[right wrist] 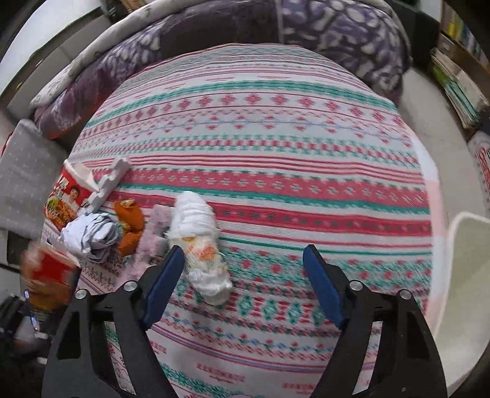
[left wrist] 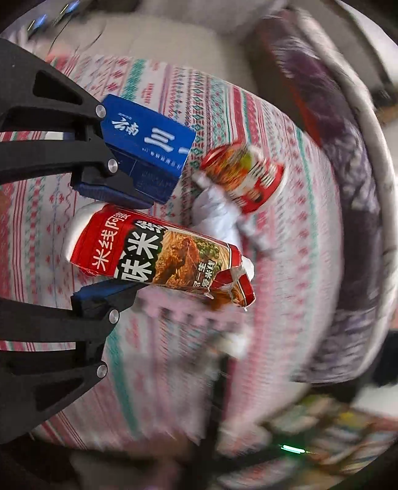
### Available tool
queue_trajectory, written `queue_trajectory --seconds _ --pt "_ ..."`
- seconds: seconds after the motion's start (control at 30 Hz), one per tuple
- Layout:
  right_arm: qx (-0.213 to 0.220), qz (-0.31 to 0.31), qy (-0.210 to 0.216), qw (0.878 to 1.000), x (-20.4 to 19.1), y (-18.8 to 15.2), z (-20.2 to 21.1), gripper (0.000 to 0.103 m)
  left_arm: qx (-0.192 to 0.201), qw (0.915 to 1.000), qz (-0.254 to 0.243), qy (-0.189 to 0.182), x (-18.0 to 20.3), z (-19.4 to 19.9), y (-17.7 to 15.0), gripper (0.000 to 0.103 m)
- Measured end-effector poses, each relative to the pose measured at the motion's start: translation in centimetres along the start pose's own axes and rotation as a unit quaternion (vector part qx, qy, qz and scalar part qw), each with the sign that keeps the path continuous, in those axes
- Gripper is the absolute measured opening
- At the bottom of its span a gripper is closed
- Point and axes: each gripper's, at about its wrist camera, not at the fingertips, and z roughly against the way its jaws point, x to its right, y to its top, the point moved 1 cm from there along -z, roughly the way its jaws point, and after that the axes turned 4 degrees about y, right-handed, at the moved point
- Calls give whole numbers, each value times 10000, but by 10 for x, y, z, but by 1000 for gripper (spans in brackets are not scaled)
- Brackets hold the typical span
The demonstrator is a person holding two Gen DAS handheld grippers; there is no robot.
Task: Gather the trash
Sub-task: 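Grasp the red noodle packet with the left tool while the right tool grasps the white wrapper, then carry the noodle packet and white wrapper to the white bin and release both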
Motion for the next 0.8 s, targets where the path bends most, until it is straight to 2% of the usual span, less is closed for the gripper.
queue_trajectory --seconds 0.07,0.23,0.27,0.3,0.33,0.43,0.57,0.8 --pt "8 134 19 9999 -10 -1 -2 70 206 9986 403 -275 -11 15 5 43" --pt "-16 443 -10 9990 -27 -3 -7 69 510 9946 859 -276 -16 37 7 43" --pt "-44 513 -76 9986 -29 -5 -9 65 515 9938 952 -265 -17 39 7 43" --pt "-95 556 -121 9983 -29 -5 -12 48 517 9930 1032 -259 -19 41 6 43" --pt "-123 583 -167 9981 -30 -5 -14 38 521 9920 1118 -259 -20 43 5 43" --pt "23 609 -192 9980 -31 -6 -8 34 584 9890 1329 -299 -19 47 2 44" --pt "395 645 -138 9970 -39 -7 15 33 690 9850 1548 -314 -25 49 5 44" --pt "1203 721 73 9901 -53 -9 73 33 977 9780 1837 -134 -25 62 5 44"
